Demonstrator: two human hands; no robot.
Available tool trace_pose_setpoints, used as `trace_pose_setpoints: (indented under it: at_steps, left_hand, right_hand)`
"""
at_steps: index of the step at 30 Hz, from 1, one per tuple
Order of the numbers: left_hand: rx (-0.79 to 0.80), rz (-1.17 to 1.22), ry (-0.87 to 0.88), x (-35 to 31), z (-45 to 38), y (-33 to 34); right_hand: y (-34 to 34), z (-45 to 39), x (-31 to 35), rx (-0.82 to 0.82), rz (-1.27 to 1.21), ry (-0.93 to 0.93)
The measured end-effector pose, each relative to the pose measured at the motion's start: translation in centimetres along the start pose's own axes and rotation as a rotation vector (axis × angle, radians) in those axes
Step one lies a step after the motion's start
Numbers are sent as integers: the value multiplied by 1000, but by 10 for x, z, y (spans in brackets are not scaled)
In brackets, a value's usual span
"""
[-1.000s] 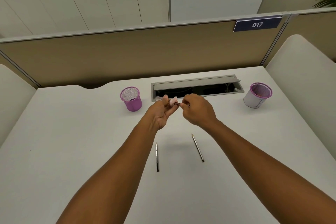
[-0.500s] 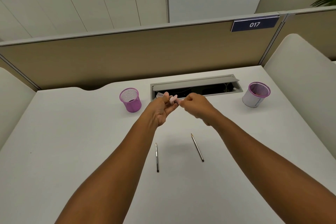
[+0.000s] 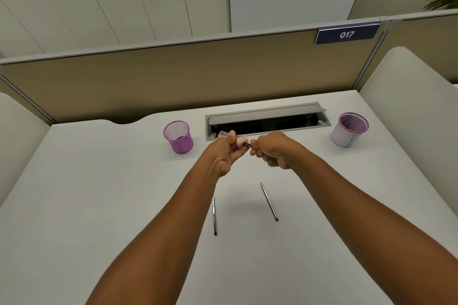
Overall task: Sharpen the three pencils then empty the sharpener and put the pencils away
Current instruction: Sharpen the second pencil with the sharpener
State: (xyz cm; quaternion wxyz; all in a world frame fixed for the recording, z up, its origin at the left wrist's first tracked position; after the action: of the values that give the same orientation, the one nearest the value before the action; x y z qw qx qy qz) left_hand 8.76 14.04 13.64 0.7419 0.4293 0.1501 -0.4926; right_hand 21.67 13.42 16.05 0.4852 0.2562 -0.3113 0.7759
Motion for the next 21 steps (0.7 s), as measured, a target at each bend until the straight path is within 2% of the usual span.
trace_pose_setpoints:
  at_steps: [4, 9, 13, 15, 16, 19, 20, 21]
  left_hand:
    - [-30, 3, 20, -5, -3, -1]
    - [-44, 2, 23, -6, 0, -2]
    - [-23, 1, 27, -5, 2, 1]
    - [-5, -4, 25, -5, 3, 2]
    - [2, -1, 24, -5, 3, 2]
    - [11, -6, 23, -7, 4, 2]
    - [7, -15, 21, -7, 5, 3]
    - [2, -18, 21, -7, 6, 3]
  right_hand:
    - [1, -2, 0, -90, 241, -196]
    - [5, 1, 0, -441, 764, -462]
    - [15, 12, 0, -549, 909, -527]
    - [14, 12, 1, -529, 842, -454]
    - [10, 9, 2, -489, 732, -371]
    - [2, 3, 2, -170, 60, -96]
    - [2, 4, 1, -74, -74, -22]
    - [2, 3, -1, -27, -105, 6]
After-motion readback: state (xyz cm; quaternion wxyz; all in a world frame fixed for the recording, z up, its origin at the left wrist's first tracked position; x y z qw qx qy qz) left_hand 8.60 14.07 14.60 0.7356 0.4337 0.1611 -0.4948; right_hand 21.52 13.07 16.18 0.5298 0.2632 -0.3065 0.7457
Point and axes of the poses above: each hand's wrist, its own z-axis away from the middle knuckle, its own y-axis out of the palm, x = y × z, the point moved 4 cm from there along -z, towards the middle knuckle, and after that the axes turned 9 degrees about x, right-handed, at the moved point
